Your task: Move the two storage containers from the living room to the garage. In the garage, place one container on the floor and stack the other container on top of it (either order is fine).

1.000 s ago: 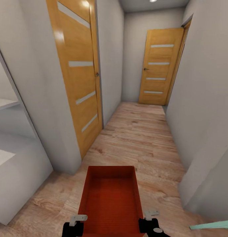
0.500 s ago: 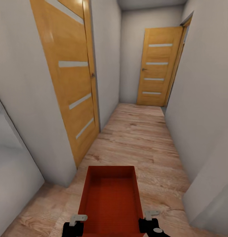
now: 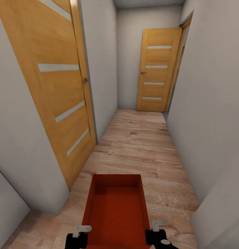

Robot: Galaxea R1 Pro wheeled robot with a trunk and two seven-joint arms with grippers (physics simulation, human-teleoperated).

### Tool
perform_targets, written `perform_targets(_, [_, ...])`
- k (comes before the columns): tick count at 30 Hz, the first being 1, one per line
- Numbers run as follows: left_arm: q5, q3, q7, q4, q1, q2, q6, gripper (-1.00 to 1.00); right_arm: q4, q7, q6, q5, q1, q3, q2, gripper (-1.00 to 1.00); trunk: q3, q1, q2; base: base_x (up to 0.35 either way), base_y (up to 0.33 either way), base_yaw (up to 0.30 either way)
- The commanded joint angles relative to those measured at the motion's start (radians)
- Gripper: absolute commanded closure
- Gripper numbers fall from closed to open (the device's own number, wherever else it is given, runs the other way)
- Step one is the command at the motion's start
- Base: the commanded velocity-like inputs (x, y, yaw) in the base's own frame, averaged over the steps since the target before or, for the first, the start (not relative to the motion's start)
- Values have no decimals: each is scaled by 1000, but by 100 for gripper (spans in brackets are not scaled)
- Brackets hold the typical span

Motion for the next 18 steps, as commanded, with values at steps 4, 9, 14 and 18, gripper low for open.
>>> perform_targets(4, [-12,31,14,0,-1,0,-4,100,1,-9,-3,-3,-1,-1,0,100,-1,0,0,345,0,-2])
perform_targets(9, [-12,31,14,-1,-1,0,-4,100,1,-9,-3,-3,-1,-1,0,100,-1,0,0,345,0,-1])
perform_targets(14, [-12,31,14,-1,-1,0,-4,100,1,-9,-3,-3,-1,-1,0,100,-1,0,0,345,0,0])
perform_targets(18, [-12,31,14,-1,-1,0,-4,100,1,-9,-3,-3,-1,-1,0,100,-1,0,0,345,0,0])
